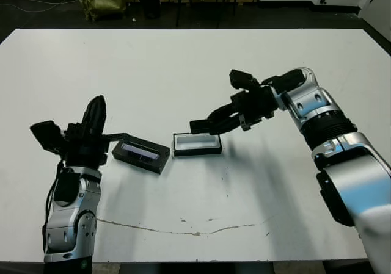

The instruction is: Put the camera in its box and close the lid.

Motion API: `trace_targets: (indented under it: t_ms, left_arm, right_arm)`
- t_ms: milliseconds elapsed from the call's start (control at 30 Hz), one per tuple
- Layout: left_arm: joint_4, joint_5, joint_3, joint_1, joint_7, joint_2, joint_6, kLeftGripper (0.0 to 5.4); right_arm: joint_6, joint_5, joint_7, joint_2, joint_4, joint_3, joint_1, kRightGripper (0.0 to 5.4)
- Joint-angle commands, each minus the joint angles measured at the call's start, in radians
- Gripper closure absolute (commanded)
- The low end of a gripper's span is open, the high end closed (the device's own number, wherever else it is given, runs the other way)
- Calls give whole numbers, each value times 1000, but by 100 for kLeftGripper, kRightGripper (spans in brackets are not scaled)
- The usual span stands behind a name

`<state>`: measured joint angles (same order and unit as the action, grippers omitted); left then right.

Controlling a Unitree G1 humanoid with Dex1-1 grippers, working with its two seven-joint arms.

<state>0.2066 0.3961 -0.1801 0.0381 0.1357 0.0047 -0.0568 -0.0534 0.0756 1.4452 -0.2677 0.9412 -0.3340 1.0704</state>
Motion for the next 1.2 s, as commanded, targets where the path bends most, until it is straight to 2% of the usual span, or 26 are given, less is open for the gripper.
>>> trace_targets:
  t_ms: [33,167,367,567,700,800,900,1200]
  left_arm:
    - [-5,-1,1,-4,-6,6,-23,540]
    - [-2,-8,3,-7,-9,5,-21,540]
    - [-17,-15,0,-7,0,8,-4,540]
    - [-14,-13,2,-7,-2,5,-4,540]
    - [-33,-10,-1,-4,11,5,13,540]
    - [-30,-14,1,-7,7,5,10,540]
    - [-24,-15,2,-11,1,3,4,540]
    - [-21,-15,0,-14,-4,1,4,540]
  right_arm:
    - [-16,21,-37,9,-16,-8,-1,470]
    - [-46,34,-53,14,-39,-17,-12,470]
    - [-37,42,-53,16,-59,-35,-27,470]
    - [-59,48,-41,16,-82,-52,-26,470]
    - [-102,56,-31,19,-89,-70,-18,470]
    - [-68,56,-31,20,-92,-74,-22,470]
    - [-89,69,-27,23,-89,-90,-12,470]
    - [-73,86,-32,19,-97,-107,-13,470]
